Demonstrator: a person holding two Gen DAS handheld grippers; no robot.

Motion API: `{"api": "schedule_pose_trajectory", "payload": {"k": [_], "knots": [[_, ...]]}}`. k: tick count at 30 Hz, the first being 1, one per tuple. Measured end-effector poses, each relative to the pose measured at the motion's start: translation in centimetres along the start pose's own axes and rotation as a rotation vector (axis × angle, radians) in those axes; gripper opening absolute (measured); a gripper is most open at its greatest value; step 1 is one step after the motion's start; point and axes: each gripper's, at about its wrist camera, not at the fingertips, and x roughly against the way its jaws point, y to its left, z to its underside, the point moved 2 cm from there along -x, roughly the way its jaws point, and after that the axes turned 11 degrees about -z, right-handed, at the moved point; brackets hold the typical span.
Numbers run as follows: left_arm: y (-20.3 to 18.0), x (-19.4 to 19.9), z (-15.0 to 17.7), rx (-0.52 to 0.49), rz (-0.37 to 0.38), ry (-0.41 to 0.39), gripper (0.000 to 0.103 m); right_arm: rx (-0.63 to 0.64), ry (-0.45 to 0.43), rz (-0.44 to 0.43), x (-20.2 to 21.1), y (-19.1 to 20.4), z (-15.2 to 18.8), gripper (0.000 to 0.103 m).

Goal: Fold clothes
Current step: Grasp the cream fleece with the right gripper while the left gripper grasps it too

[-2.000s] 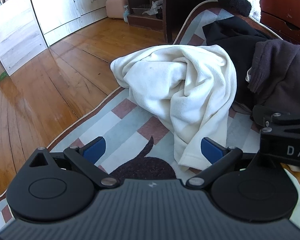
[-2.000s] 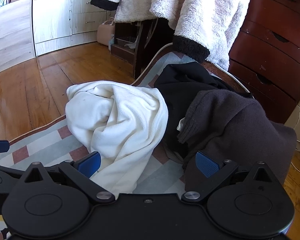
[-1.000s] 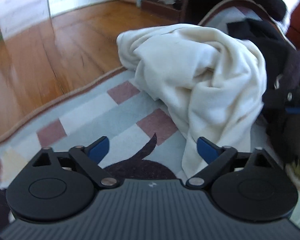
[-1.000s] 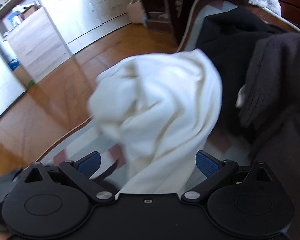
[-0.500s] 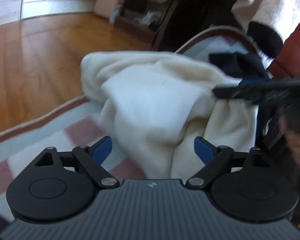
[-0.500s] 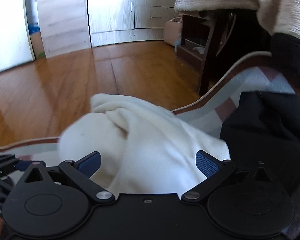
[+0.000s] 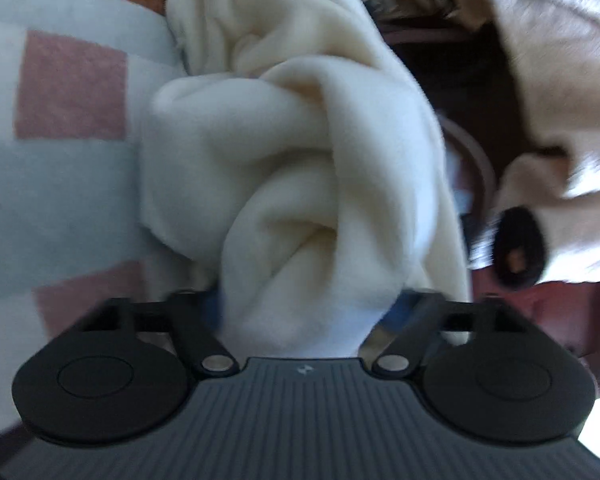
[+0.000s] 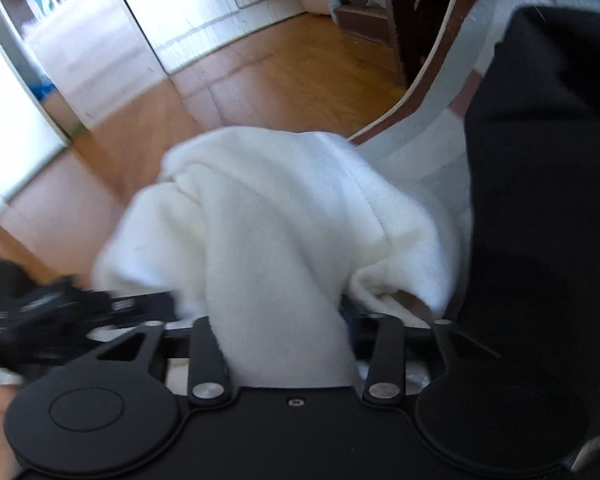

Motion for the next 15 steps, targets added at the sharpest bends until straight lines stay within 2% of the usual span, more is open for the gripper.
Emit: {"api": "schedule_pose_trajectory", "payload": {"k": [3,5,6,7,8,10,12,14,15], "knots": [[-1.9,1.8,0.6,-0.1,0.009,-0.036,0.049,-0.034,-0.006,-0.197,2.4,1.1,0.9,0.041],[-3.2,3.9,1.3,-0.148,0.026,-0.05,0.047,-0.036,-0.02,-0.236,3.8,2.0,1.3,0.041],[-3.8,4.7,1.6,-0.176,0.006,-0.062,0.047,-0.035,-0.028,-0.244,4.5,2.5,1.5,0.04],[-4.4,5.2,1.7,-0.212,-0.051,-0.068,0.047,-0.023,-0.036,-0.215,4.8,3.0,1.8,0.04],[-4.9,5.7,1.9,-0.249,-0.107,-0.076,0.047,-0.003,-0.041,-0.138,4.8,3.4,2.0,0.045],[-5.3,5.9,1.9,-0.32,-0.218,-0.123,0.047,0.042,-0.034,0.073,3.8,4.0,2.6,0.057],[-4.7,5.3,1.5,-0.335,-0.307,-0.153,0.062,0.064,-0.014,0.204,2.4,3.9,2.9,0.087],[-3.2,4.8,1.0,-0.258,-0.322,-0.159,0.095,0.065,-0.005,0.239,0.6,3.1,3.3,0.095],[-2.4,4.0,0.7,-0.196,-0.29,-0.145,0.1,0.039,-0.013,0.23,-0.2,2.5,3.5,0.097]]}}
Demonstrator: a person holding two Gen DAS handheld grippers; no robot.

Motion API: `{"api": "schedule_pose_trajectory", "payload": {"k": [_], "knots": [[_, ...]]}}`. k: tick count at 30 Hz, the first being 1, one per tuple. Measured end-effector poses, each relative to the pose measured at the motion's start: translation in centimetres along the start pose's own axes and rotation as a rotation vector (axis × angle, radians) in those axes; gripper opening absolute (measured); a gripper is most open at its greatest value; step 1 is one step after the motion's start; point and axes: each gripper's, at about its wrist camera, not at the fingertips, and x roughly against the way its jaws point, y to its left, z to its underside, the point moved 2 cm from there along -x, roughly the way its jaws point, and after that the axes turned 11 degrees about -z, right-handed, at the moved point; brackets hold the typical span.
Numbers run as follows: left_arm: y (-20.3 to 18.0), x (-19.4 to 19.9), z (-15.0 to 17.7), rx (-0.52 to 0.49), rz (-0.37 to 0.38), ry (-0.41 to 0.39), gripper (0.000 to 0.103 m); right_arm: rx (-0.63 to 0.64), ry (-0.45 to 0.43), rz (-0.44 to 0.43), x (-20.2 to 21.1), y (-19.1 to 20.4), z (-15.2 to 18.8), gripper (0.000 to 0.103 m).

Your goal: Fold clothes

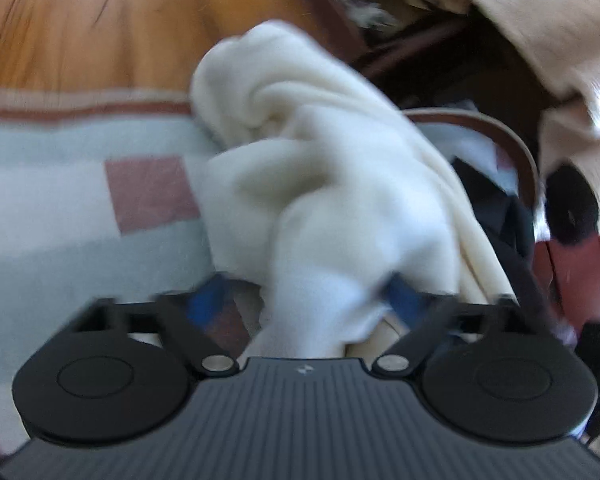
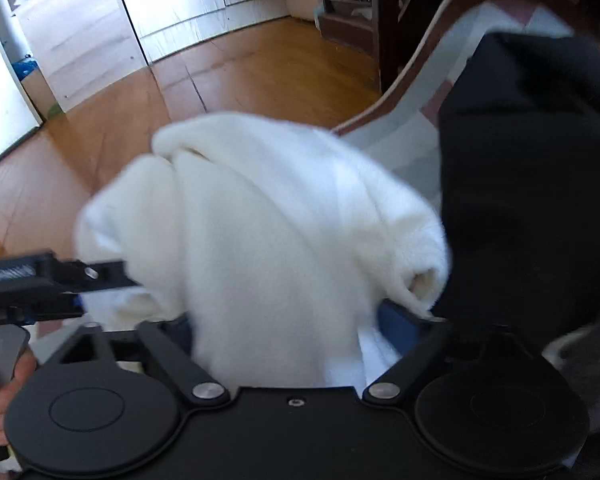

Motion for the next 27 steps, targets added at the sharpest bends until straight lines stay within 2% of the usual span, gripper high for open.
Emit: {"api": "schedule_pose_trajectory", "payload": {"k": [1,2,3,5,6,8,9,11,16,18,20,23,25,26,27], "knots": [[1.3,-1.2,0.4,0.106,0.063,0.061,0.103,-0.04,-0.007,-0.012,-0.9,-0.6,0.2,0.098],[2.5,-2.3,0.7,0.212,0.126,0.121,0.101,-0.096,-0.016,-0.043,-1.6,-1.2,0.2,0.092],[3.7,-3.4,1.0,0.314,0.188,0.179,0.096,-0.129,-0.024,-0.088,-1.6,-1.2,0.1,0.066],[4.0,-2.9,1.1,0.37,0.299,0.175,0.054,-0.147,-0.041,-0.18,-0.9,-0.4,-0.4,0.04],[4.1,-2.5,1.1,0.391,0.35,0.17,0.048,-0.11,-0.045,-0.204,-0.2,0.4,-0.5,0.031],[2.2,0.8,0.4,0.218,0.315,0.09,0.032,-0.061,-0.065,-0.241,1.6,2.3,-0.8,0.028],[1.3,2.4,0.2,0.155,0.314,0.067,0.032,-0.073,-0.081,-0.267,2.6,3.0,-1.1,0.027],[1.5,5.8,-0.5,0.22,0.38,0.089,0.03,-0.046,-0.122,-0.304,4.4,5.4,-1.7,0.027],[2.7,17.5,-3.5,0.117,0.31,-0.111,0.026,0.142,-0.181,-0.49,8.3,14.6,-3.0,0.025],[3.3,23.3,-4.8,0.091,0.293,-0.238,0.026,0.23,-0.202,-0.58,10.1,18.3,-4.1,0.025],[3.2,29.9,-4.4,0.041,0.255,-0.4,0.026,0.323,-0.224,-0.672,11.3,22.0,-5.1,0.024],[3.0,39.6,-3.3,-0.065,0.141,-0.666,0.026,0.467,-0.252,-0.81,12.7,27.1,-6.3,0.024],[3.2,44.0,-1.8,-0.119,0.006,-0.777,0.029,0.561,-0.247,-0.881,12.9,30.3,-6.3,0.024],[3.3,46.2,-1.0,-0.144,-0.063,-0.829,0.032,0.592,-0.23,-0.883,12.4,31.4,-6.1,0.024],[4.3,47.1,-0.5,-0.122,-0.131,-0.819,0.036,0.621,-0.209,-0.857,11.4,32.3,-5.9,0.028]]}}
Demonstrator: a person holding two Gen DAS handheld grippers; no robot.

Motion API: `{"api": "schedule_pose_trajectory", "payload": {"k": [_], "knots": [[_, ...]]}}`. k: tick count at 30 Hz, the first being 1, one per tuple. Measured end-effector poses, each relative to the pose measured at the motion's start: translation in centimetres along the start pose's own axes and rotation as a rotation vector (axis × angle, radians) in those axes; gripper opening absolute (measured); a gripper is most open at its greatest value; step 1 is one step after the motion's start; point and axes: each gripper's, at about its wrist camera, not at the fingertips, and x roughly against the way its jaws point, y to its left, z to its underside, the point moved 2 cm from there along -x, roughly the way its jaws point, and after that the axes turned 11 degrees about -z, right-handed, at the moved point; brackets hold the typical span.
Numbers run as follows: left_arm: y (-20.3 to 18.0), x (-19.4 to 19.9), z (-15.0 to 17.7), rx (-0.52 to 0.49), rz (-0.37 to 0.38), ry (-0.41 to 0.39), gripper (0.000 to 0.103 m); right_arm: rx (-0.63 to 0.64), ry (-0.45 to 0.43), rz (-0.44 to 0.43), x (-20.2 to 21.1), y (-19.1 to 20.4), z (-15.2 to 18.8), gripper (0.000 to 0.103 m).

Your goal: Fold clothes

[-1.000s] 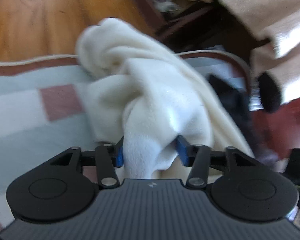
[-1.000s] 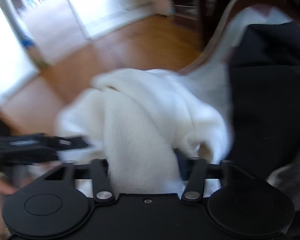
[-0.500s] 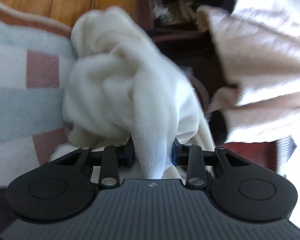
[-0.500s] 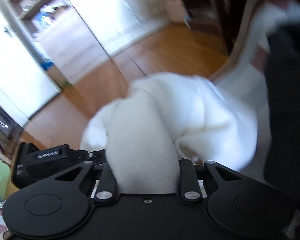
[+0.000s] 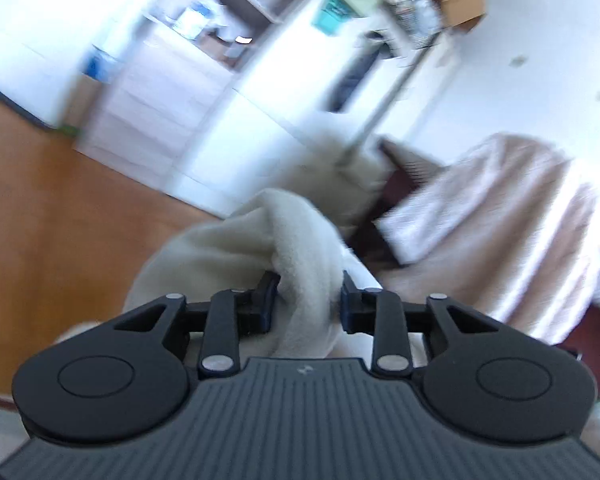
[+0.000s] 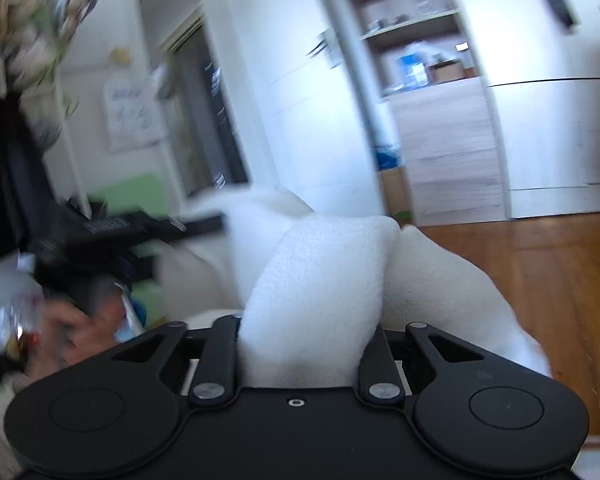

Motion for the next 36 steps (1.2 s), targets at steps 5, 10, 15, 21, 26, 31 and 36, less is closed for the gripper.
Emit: {"api": "schedule_pose_trajectory", "payload": {"k": [5,10,15,21,26,31,36], "knots": [[10.4,-2.1,5.7,0.093,-0.53,0.235,0.056,-0.055,0.318,0.346,-8.2,-5.2,7.9,0.066],[19.2,-4.8,12.5,0.328,-0.598,0.392,0.055,-0.219,0.492,0.429,-10.4,-7.0,14.7,0.065],[21.1,-4.8,12.2,0.278,-0.61,0.372,0.057,-0.324,0.505,0.33,-8.6,-5.1,16.9,0.065],[22.4,-4.6,12.5,0.34,-0.536,0.353,0.059,-0.278,0.563,0.324,-9.5,-6.3,19.5,0.066],[22.9,-4.4,13.4,0.504,-0.282,0.377,0.066,-0.256,0.565,0.322,-12.8,-7.3,19.5,0.07],[22.3,-5.7,14.1,0.497,-0.272,0.421,0.069,-0.152,0.622,0.465,-13.8,-9.4,22.0,0.091],[19.0,-9.5,15.5,0.185,-0.454,0.519,0.069,-0.368,0.591,0.336,-12.3,-11.5,23.8,0.037]]}}
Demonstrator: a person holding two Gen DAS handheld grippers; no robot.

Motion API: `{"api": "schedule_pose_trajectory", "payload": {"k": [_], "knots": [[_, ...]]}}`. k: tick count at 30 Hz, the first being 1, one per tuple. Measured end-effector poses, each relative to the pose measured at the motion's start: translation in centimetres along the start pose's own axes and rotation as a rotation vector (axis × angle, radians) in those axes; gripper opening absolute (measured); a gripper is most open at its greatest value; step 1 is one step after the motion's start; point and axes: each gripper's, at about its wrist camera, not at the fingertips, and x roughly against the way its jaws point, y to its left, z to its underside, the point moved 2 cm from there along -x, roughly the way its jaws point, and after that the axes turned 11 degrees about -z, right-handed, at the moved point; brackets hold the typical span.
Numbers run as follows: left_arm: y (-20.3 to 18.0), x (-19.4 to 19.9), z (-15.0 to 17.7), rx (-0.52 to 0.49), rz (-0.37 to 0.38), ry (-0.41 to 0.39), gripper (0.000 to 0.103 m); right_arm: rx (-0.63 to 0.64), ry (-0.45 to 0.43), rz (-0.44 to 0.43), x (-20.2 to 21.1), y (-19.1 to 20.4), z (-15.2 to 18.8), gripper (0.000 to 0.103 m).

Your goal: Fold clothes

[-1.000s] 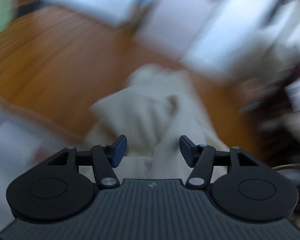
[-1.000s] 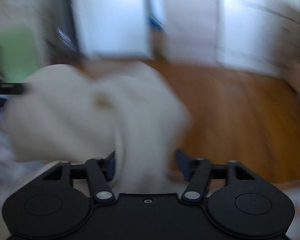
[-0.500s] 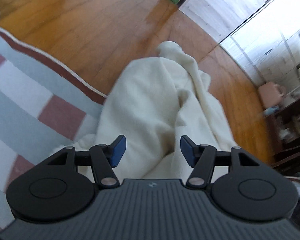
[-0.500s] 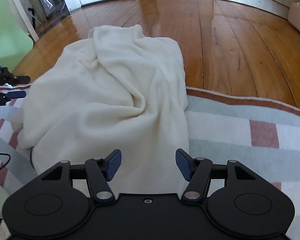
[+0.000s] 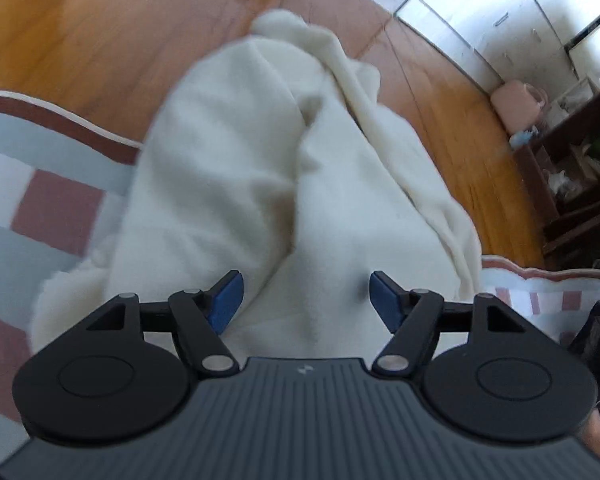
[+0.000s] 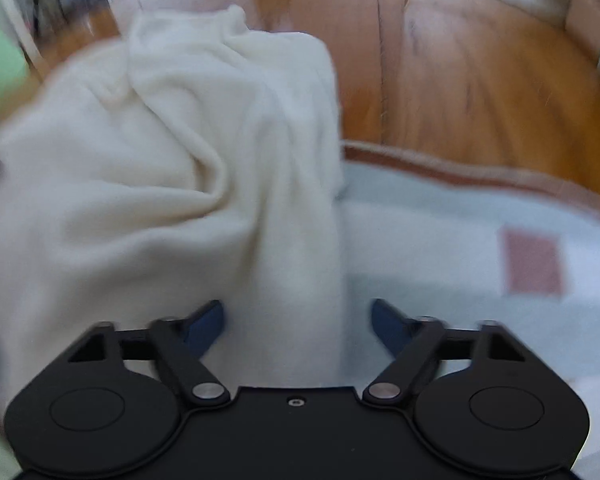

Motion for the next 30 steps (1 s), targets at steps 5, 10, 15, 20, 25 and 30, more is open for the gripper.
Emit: {"api": "schedule_pose_trajectory", "payload": {"k": [5,10,15,20,25,30], "knots": [[-2.2,-1.3,-0.4,-0.016,0.027,-0.054,0.007,0.195,-0.058,0.101,1.1,2.8,0.5,0.01],[-3.0,7.0,-1.6,-0.077,-0.149,-0.406,0.007,0.264,-0.19,0.222,5.2,4.6,-1.4,0.009],[-0.7,11.4,-0.5,-0.09,-0.543,-0.545,0.007,0.269,-0.243,0.218,8.4,5.2,-2.5,0.014],[3.1,10.9,-1.1,0.042,-0.576,-0.478,0.007,0.296,-0.173,0.268,5.2,4.6,-0.3,0.034],[0.6,13.7,-0.3,-0.058,-0.602,-0.643,0.007,0.146,-0.094,0.118,3.3,2.7,1.2,0.077],[0.1,17.5,-0.8,-0.012,-0.781,-0.808,0.008,0.08,-0.07,0.147,3.0,0.7,1.1,0.077]]}}
